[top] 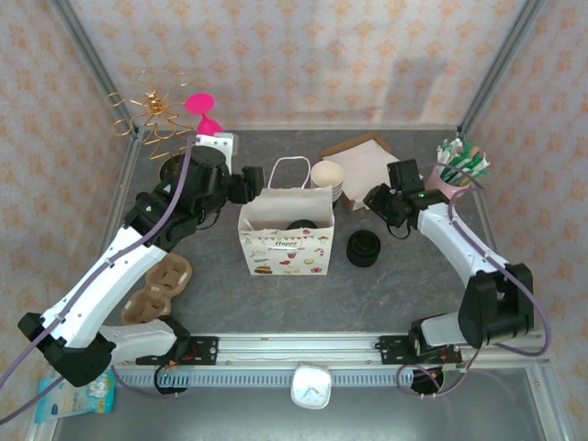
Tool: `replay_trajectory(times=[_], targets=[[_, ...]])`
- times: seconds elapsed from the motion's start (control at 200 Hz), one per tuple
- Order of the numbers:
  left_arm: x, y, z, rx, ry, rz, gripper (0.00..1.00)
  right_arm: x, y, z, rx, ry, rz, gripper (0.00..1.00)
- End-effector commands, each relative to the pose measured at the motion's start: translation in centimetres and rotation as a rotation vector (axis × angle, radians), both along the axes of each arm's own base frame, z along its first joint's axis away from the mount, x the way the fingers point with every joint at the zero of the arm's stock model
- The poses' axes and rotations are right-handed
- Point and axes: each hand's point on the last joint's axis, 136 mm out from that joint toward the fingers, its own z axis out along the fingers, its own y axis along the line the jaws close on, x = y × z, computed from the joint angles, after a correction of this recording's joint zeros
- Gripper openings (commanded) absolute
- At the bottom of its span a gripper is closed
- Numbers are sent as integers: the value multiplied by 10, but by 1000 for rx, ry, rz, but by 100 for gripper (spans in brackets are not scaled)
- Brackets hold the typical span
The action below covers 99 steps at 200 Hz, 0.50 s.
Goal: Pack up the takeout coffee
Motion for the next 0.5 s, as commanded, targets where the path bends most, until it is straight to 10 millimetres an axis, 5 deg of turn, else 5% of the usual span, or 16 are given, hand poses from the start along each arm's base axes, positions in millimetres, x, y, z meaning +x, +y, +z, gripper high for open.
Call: replay_trajectory(times=[0.0,0.49], targets=[[4,1,10,8,-49,-9,72,32,-5,12,62,-118,-75,46],[8,4,8,14,-58,19,73,67,-14,-26,55,-73,-118,45]])
